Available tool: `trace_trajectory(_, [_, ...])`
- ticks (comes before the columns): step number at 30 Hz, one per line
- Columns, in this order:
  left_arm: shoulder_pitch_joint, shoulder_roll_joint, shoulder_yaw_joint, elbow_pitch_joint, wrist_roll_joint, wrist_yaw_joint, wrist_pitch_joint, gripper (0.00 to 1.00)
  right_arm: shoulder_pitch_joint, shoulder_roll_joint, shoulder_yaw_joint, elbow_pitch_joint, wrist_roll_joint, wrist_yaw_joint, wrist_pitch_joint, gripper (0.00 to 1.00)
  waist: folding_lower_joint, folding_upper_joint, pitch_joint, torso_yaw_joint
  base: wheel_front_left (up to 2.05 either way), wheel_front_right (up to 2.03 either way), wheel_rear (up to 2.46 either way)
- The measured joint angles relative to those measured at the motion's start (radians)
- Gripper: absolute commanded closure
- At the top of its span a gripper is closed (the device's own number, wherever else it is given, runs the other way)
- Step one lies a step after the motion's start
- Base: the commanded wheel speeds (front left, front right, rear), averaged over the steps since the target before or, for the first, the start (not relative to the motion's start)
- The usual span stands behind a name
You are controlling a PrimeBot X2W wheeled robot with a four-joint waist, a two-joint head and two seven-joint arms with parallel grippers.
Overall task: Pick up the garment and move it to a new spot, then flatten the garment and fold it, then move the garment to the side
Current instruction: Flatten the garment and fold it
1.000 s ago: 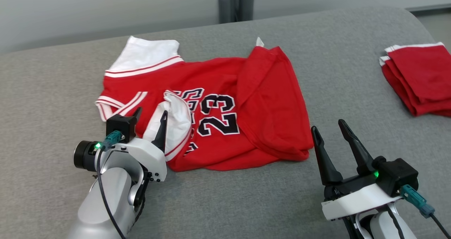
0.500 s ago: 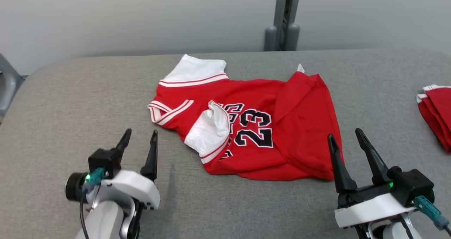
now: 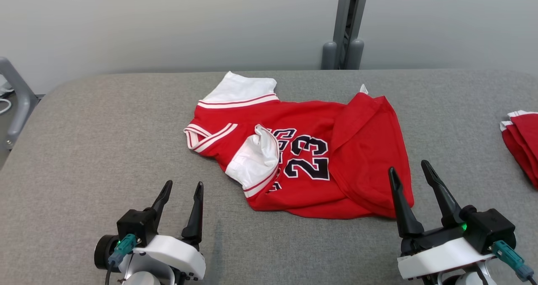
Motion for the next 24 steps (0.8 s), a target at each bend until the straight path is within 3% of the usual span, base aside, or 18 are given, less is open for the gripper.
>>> trace_trajectory(12, [-0.098, -0.015, -0.007, 0.177, -0.047, -0.027, 0.076, 0.00, -0.033, 0.000, 0.026, -0.003, -0.002, 0.000, 0.000, 0.00, 0.0000, 0.0000, 0.082, -0.080, 0.00, 0.00, 0.00])
trace_trajectory(24, [-0.231, -0.025, 0.007, 0.325, -0.094, -0.053, 0.059, 0.00, -0.056, 0.000, 0.034, -0.007, -0.009, 0.000, 0.000, 0.00, 0.0000, 0.0000, 0.142, -0.158, 0.00, 0.00, 0.00])
